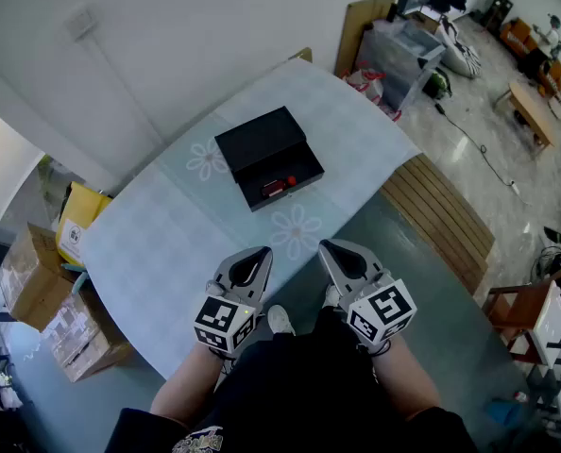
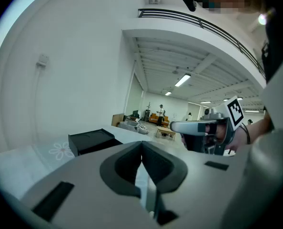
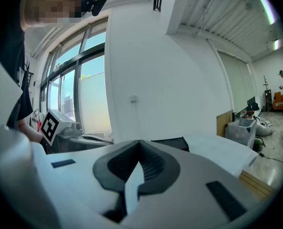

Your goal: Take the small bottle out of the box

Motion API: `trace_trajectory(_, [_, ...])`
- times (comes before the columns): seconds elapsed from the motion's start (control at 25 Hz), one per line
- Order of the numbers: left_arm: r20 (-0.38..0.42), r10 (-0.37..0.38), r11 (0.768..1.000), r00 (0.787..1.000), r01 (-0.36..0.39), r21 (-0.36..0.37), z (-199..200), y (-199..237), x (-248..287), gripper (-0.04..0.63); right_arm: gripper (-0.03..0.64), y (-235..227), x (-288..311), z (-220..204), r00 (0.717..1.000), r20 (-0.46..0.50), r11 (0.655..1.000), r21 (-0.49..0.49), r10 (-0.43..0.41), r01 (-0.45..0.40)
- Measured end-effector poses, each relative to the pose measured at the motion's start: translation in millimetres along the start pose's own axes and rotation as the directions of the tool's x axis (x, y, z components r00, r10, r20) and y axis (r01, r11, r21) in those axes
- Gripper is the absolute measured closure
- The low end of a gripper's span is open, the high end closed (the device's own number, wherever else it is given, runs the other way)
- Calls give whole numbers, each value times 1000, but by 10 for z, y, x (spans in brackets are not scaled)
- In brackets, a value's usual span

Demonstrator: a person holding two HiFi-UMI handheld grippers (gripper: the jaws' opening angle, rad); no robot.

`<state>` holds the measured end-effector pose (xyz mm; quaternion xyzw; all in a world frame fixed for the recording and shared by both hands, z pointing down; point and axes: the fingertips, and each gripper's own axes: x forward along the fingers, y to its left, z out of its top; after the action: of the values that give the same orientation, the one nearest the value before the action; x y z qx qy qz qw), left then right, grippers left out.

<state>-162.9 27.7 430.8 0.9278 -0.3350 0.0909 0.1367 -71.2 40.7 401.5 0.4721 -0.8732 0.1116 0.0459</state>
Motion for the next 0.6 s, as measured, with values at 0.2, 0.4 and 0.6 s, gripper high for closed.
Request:
trace_trajectory(0.2, [-2,-4,1000,1000,4,0,13,-7,36,568,598,-38,0,-14,1000,-4,1000,11,-4,4])
trace_trajectory(0.4, [-4,-3,1000,1000,3,-1,21,9,42,568,598,-1,12,17,1000,10,1000,7,20,-20])
trace_trajectory(0.6, [-5,0,1000,1000,0,4,20,32,62,568,598,26,24,64,999,19,999,-15,34,-33])
